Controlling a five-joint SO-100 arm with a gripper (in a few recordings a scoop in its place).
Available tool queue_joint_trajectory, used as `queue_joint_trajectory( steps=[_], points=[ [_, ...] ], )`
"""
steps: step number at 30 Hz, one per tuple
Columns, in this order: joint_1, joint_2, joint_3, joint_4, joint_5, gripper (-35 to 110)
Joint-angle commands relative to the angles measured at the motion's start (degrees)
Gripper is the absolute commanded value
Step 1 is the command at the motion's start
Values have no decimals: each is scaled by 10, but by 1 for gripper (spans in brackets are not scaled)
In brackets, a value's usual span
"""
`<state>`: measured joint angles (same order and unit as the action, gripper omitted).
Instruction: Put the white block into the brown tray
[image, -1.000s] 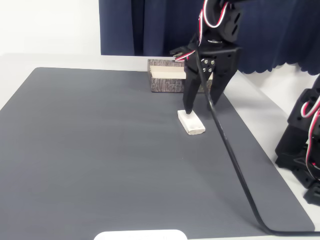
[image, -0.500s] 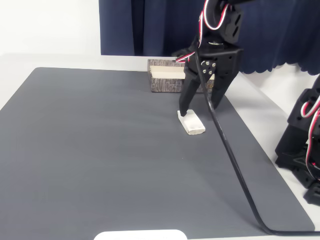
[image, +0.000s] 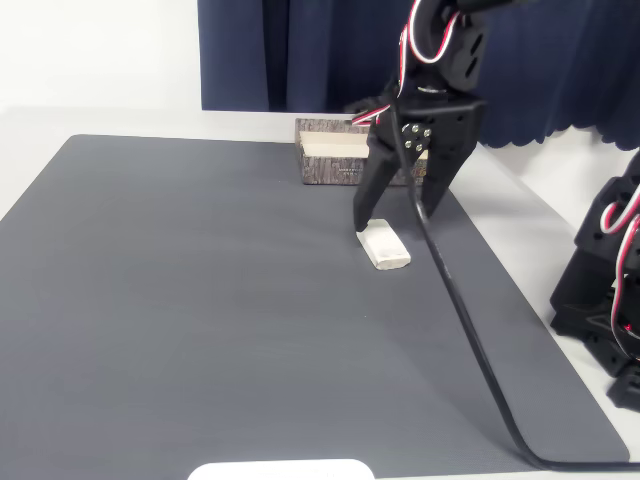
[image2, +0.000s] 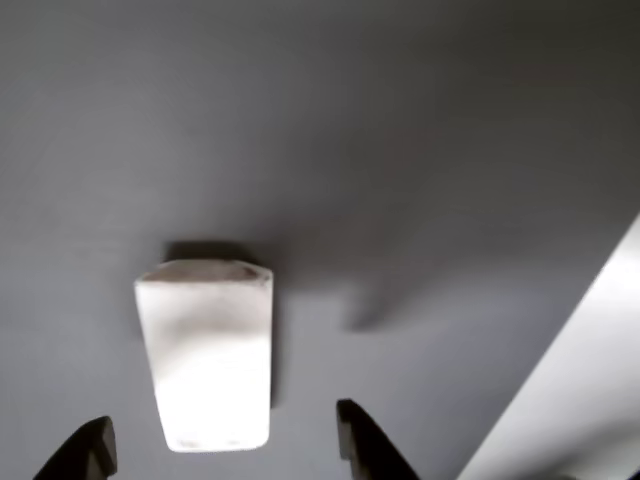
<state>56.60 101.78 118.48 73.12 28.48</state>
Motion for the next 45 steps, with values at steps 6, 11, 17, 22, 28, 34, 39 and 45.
queue_joint_trajectory(
  steps=[6,11,17,22,28,34,39,45],
  points=[
    [-9,-10,-6,-31,-11,49],
    [-22,0,17,-70,-9,47],
    [-26,12,35,-88,-13,44],
    [-26,19,40,-98,-16,44],
    [-32,25,46,-109,-17,44],
    [-34,32,53,-119,-17,43],
    [-33,33,59,-119,-22,42],
    [-26,33,61,-123,-28,42]
  ],
)
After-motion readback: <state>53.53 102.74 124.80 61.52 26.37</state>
